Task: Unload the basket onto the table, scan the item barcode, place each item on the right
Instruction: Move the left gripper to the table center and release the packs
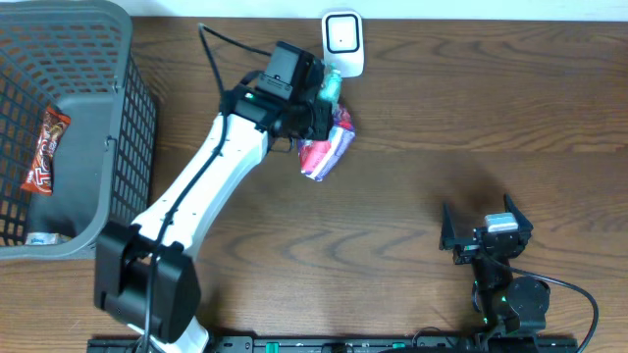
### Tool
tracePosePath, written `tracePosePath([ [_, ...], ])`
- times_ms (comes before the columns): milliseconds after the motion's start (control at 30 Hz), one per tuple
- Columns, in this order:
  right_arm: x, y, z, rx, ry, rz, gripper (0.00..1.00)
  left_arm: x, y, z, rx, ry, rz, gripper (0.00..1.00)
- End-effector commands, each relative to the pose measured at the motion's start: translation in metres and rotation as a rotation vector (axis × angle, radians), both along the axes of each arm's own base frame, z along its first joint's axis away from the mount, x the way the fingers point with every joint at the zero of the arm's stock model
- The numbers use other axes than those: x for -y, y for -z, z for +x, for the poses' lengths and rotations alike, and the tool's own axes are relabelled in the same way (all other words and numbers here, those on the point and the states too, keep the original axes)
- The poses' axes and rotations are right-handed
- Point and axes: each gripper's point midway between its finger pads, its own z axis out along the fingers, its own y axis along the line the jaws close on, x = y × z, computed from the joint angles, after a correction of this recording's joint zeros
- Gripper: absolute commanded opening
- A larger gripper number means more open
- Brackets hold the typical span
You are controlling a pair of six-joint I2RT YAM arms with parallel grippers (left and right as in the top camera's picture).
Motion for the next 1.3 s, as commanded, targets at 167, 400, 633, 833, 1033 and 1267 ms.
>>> tracePosePath([
  [167, 0.002, 0.0, 0.0, -0.001, 0.008, 0.014, 0.99, -0.037, -0.087, 0.005, 0.194, -0.067, -0.075, 0.21],
  [400, 0.002, 0.0, 0.0, 0.0, 0.008, 0.014, 0.99, -0.039, -0.066, -0.007, 0.109, -0.063, -0.041, 0.52],
  [633, 0.002, 0.0, 0.0, -0.001, 0.008, 0.014, 0.99, -0.062, -0.044, -0.004, 0.074, -0.138, 0.085, 0.76],
  [833, 0.002, 0.0, 0.0, -0.001, 0.008, 0.014, 0.99, -0.119, -0.085, 0.016, 0.218, -0.319, 0.166, 0.81],
  [1033, 0.002, 0.0, 0.0, -0.001, 0.008, 0.014, 0.99, -0.188, -0.155, 0.021, 0.39, -0.499, 0.115, 0.82],
  [1267, 0.002, 0.0, 0.0, -0.001, 0.008, 0.014, 0.99, -0.281, -0.191, 0.013, 0.493, -0.729, 0.131, 0.82],
])
